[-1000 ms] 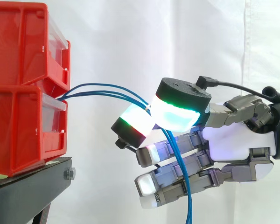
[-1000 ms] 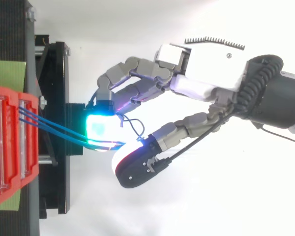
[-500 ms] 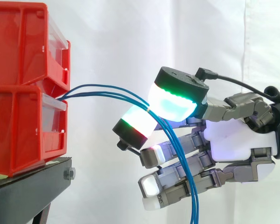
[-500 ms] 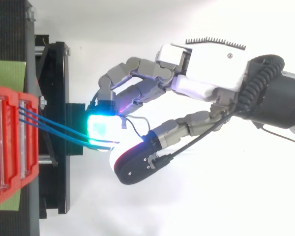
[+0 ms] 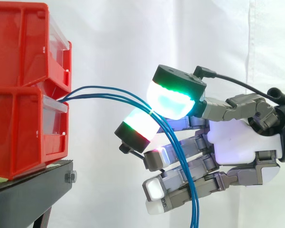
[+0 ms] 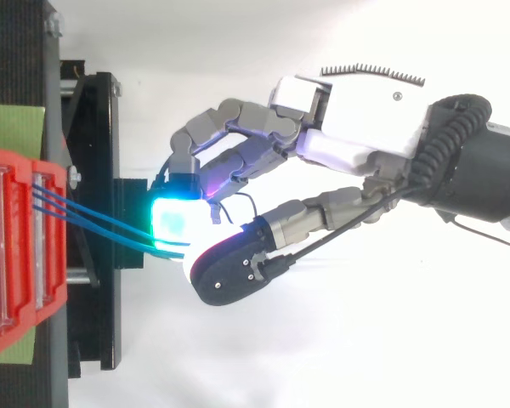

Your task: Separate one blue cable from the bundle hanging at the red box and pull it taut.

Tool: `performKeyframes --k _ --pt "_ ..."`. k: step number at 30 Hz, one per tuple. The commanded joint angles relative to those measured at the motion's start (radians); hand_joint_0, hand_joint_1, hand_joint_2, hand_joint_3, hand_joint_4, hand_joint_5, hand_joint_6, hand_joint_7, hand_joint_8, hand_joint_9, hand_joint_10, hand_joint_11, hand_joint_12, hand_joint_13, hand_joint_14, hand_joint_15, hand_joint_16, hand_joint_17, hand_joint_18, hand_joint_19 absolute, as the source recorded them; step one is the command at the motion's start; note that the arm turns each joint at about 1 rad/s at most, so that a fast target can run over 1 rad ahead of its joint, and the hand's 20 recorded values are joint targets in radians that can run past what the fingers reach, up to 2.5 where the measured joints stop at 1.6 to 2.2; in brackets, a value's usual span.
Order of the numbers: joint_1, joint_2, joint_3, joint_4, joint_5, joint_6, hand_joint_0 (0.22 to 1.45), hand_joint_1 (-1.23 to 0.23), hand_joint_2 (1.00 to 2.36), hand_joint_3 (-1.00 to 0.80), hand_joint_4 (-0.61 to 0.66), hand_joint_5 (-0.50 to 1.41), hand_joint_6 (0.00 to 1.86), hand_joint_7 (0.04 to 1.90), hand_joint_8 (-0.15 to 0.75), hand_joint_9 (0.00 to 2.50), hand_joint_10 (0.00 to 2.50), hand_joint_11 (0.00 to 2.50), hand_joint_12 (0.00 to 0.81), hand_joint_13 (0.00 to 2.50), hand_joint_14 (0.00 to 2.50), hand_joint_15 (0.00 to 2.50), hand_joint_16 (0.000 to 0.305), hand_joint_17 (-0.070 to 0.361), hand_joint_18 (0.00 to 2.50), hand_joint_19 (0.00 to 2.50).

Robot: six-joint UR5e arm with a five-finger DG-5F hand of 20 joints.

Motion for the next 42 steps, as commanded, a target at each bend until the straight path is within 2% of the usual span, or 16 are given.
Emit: performKeyframes --k 1,5,10,14,22,35,42 --pt "0.0 0.0 0.0 0.0 0.0 0.0 0.69 -0.74 1.01 -0.39 -0.11 -0.25 0.92 1.01 0.226 0.87 0.01 1.27 0.367 0.72 0.02 0.73 0.048 0.108 0.55 0.52" --pt "0.0 0.0 0.0 -0.006 0.0 0.0 0.72 -0.81 1.02 -0.31 -0.1 -0.25 0.92 1.0 0.227 0.87 0.01 1.27 0.366 0.73 0.02 0.72 0.048 0.108 0.55 0.51" --pt "0.0 0.0 0.0 -0.006 0.0 0.001 0.76 -0.84 1.02 -0.31 -0.08 -0.25 0.92 0.99 0.227 0.88 0.01 1.27 0.36 0.73 0.02 0.73 0.048 0.107 0.54 0.52" --pt "0.0 0.0 0.0 -0.006 0.0 0.0 0.79 -0.84 1.01 -0.39 -0.07 -0.25 0.92 0.94 0.224 0.88 0.01 1.27 0.358 0.76 0.03 0.76 0.047 0.106 0.54 0.53" --pt "-0.001 0.0 0.0 -0.006 0.0 0.0 0.82 -0.85 1.0 -0.5 -0.09 -0.24 0.92 0.94 0.224 0.9 0.01 1.28 0.349 0.84 0.03 0.83 0.047 0.106 0.56 0.52" --pt "-0.001 0.0 0.0 -0.015 0.0 0.005 0.73 -0.97 1.0 -0.5 -0.13 -0.23 0.91 0.97 0.207 0.92 0.01 1.29 0.342 0.86 0.03 0.84 0.046 0.103 0.59 0.49" --pt "-0.001 0.0 0.0 -0.017 0.0 0.006 0.65 -0.98 1.0 -0.5 -0.13 -0.23 0.91 0.96 0.211 0.93 0.01 1.3 0.347 0.85 0.03 0.84 0.046 0.103 0.59 0.51"
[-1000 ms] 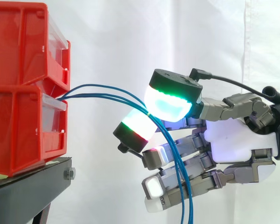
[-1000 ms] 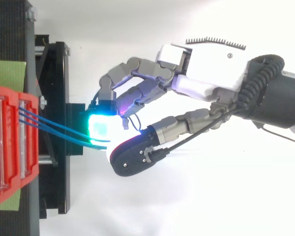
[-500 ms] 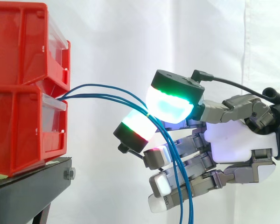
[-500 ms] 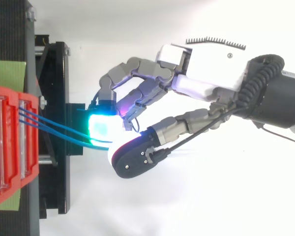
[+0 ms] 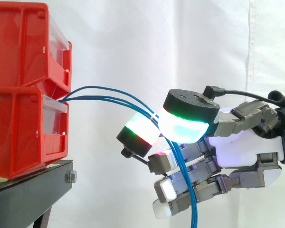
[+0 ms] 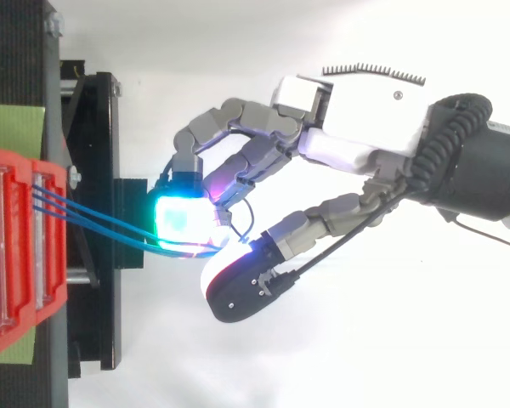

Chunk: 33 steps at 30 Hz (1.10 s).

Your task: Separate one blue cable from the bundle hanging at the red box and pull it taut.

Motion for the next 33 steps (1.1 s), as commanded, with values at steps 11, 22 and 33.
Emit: performKeyframes --k 11,22,33 --pt "0.0 0.002 0.0 -0.002 0.0 0.0 0.62 -0.81 1.0 -0.5 -0.11 -0.21 0.89 0.99 0.227 0.99 0.02 1.28 0.355 0.87 0.03 0.84 0.045 0.102 0.58 0.53" --pt "0.0 0.0 0.0 -0.004 -0.002 0.0 0.56 -0.79 1.0 -0.5 -0.08 -0.21 0.89 0.98 0.236 0.98 0.02 1.3 0.365 0.85 0.03 0.84 0.047 0.106 0.57 0.55" --pt "0.0 0.0 0.0 -0.008 0.0 0.0 0.54 -0.88 1.0 -0.5 -0.04 -0.22 0.89 0.96 0.249 0.97 0.02 1.3 0.371 0.84 0.03 0.83 0.049 0.11 0.58 0.54"
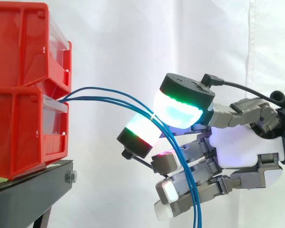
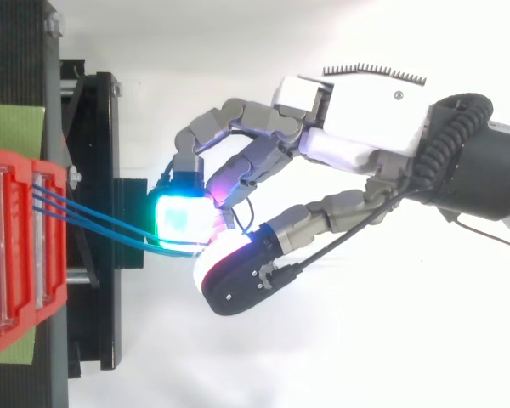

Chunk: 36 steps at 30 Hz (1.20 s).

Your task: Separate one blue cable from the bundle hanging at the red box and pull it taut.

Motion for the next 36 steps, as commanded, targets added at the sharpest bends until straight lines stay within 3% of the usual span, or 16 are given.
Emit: performKeyframes --k 1,4,9,12,15,27,32,36 --pt "0.0 0.0 0.0 -0.002 -0.001 0.0 0.58 -0.83 1.0 -0.5 -0.05 -0.22 0.88 0.96 0.247 0.97 0.02 1.28 0.365 0.84 0.03 0.83 0.047 0.107 0.57 0.55" --pt "0.0 0.0 0.0 -0.002 -0.001 0.0 0.68 -0.8 1.0 -0.5 -0.07 -0.21 0.88 0.98 0.237 0.98 0.02 1.28 0.36 0.84 0.03 0.82 0.047 0.105 0.57 0.54" --pt "0.0 0.001 0.0 -0.002 -0.001 0.0 0.74 -0.86 1.01 -0.4 -0.09 -0.22 0.89 1.13 0.238 0.98 0.02 1.29 0.362 0.85 0.03 0.82 0.046 0.105 0.58 0.53" --pt "0.0 0.001 0.0 -0.002 -0.001 0.0 0.79 -0.87 1.01 -0.39 -0.09 -0.22 0.91 1.05 0.23 0.98 0.02 1.29 0.362 0.85 0.03 0.82 0.046 0.104 0.56 0.55" --pt "0.0 0.001 0.0 -0.002 -0.001 0.0 0.81 -0.9 1.0 -0.5 -0.1 -0.22 0.91 0.99 0.219 0.97 0.02 1.28 0.358 0.84 0.03 0.83 0.046 0.104 0.57 0.52" --pt "-0.002 0.001 0.0 -0.007 -0.007 0.006 0.63 -1.09 1.0 -0.5 -0.17 -0.22 0.89 1.05 0.194 0.89 0.02 1.27 0.351 0.73 0.03 0.78 0.048 0.108 0.49 0.45" --pt "-0.002 0.001 0.0 -0.007 -0.007 0.008 0.49 -1.01 1.0 -0.5 -0.14 -0.22 0.89 0.99 0.233 0.95 0.01 1.27 0.384 0.77 0.03 0.79 0.053 0.118 0.55 0.48" --pt "-0.003 0.0 0.0 -0.009 -0.007 0.008 0.49 -0.88 1.0 -0.5 -0.14 -0.21 0.88 0.99 0.248 1.02 0.01 1.28 0.392 0.82 0.02 0.79 0.053 0.119 0.59 0.5"
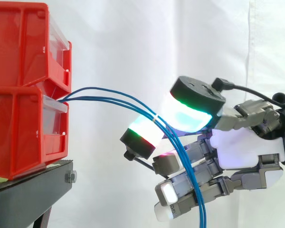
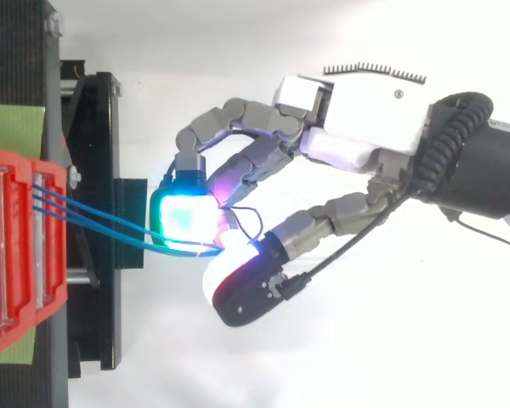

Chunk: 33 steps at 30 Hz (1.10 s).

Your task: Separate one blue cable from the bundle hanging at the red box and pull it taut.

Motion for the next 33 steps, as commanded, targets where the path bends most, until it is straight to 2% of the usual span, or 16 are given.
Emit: performKeyframes --k 1,8,10,14,20,24,30,33 --pt "0.0 -0.001 0.0 -0.001 0.0 0.0 0.5 -0.83 1.0 -0.5 -0.14 -0.2 0.88 0.99 0.248 1.03 0.01 1.26 0.389 0.82 0.02 0.8 0.053 0.118 0.59 0.5" --pt "0.0 0.001 0.0 -0.006 0.0 0.0 0.63 -0.73 1.0 -0.5 -0.17 -0.2 0.87 1.04 0.222 1.04 0.02 1.29 0.365 0.82 0.03 0.8 0.047 0.105 0.57 0.53" --pt "0.0 0.001 0.001 -0.006 0.0 0.0 0.66 -0.76 1.0 -0.49 -0.19 -0.2 0.87 1.08 0.221 1.05 0.02 1.29 0.365 0.83 0.03 0.8 0.047 0.105 0.57 0.53" --pt "0.0 -0.001 0.0 -0.006 0.0 0.0 0.69 -0.83 1.02 -0.34 -0.22 -0.21 0.9 1.13 0.228 1.05 0.02 1.28 0.366 0.84 0.03 0.8 0.047 0.105 0.57 0.53" --pt "0.0 0.001 0.0 -0.006 0.0 0.0 0.72 -0.86 1.02 -0.3 -0.15 -0.22 0.92 1.11 0.231 1.03 0.02 1.31 0.369 0.84 0.03 0.81 0.047 0.106 0.58 0.53" --pt "0.0 0.001 0.0 -0.006 0.0 0.0 0.65 -0.77 1.0 -0.5 -0.09 -0.21 0.9 0.99 0.243 1.05 0.02 1.3 0.367 0.85 0.03 0.81 0.047 0.106 0.59 0.54" --pt "0.0 0.001 0.001 -0.006 0.0 0.0 0.53 -0.69 1.0 -0.5 -0.01 -0.22 0.88 0.97 0.265 1.08 0.01 1.31 0.392 0.9 0.03 0.84 0.051 0.116 0.6 0.54" --pt "0.001 -0.001 0.001 -0.006 0.0 0.0 0.5 -0.69 1.0 -0.5 0.0 -0.23 0.88 0.95 0.268 1.09 0.01 1.33 0.39 1.01 0.03 0.95 0.054 0.122 0.62 0.55"
